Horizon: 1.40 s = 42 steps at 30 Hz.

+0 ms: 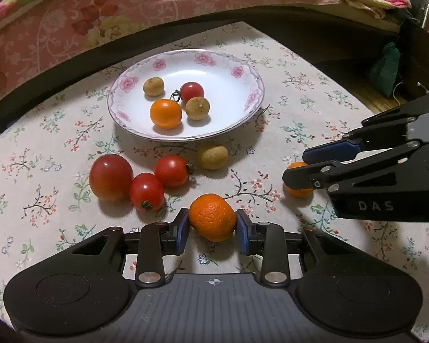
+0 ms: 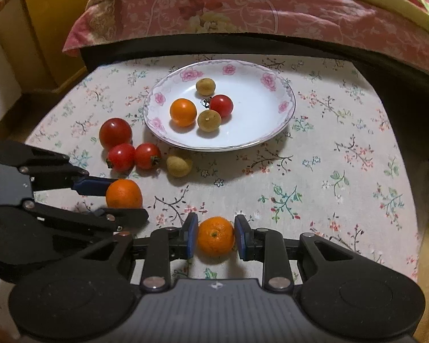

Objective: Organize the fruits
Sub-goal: 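Close the left tool's fingers around the large orange, then carry the orange and mandarin over the white plate and open both tools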

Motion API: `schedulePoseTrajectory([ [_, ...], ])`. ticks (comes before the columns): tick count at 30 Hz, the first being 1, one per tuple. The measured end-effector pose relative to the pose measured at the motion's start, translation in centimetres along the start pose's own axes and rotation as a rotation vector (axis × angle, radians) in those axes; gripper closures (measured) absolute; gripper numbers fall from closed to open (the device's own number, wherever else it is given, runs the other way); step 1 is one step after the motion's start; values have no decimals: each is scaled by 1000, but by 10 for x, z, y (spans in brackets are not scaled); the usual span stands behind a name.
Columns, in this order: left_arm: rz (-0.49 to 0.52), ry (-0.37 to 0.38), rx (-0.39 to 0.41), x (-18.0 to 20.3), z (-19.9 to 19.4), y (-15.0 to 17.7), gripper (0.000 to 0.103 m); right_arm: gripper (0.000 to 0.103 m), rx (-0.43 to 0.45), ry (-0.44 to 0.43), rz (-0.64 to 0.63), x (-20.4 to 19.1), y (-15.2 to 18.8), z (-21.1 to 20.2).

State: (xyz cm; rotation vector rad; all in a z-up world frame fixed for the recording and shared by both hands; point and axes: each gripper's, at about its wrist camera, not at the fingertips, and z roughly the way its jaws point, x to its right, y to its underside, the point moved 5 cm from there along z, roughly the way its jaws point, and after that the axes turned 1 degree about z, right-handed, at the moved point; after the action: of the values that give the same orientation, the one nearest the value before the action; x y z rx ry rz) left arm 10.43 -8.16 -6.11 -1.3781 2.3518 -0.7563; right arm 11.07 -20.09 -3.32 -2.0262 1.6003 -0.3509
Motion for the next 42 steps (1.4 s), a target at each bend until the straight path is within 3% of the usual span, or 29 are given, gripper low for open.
schedulePoseTrajectory([
  [5, 4, 12, -14, 1, 2, 6, 61, 71, -23, -15, -25, -6, 2, 6],
  [10, -4, 8, -11, 0, 5, 4, 61, 71, -53, 18, -59, -11, 6, 12],
  [17, 22, 6, 1, 7, 1, 2, 61, 73, -27, 32, -52, -13, -1, 7],
  [31, -10, -46, 66, -8, -11, -24, 62, 73, 69, 72, -36, -17, -29, -7],
  [38, 36, -61, 118, -1, -15, -43, 61, 73, 148, 83, -40, -25, -51, -15],
  [42, 7, -59, 128, -10, -14, -49, 61, 73, 184, 97, 13, -12, -61, -21],
])
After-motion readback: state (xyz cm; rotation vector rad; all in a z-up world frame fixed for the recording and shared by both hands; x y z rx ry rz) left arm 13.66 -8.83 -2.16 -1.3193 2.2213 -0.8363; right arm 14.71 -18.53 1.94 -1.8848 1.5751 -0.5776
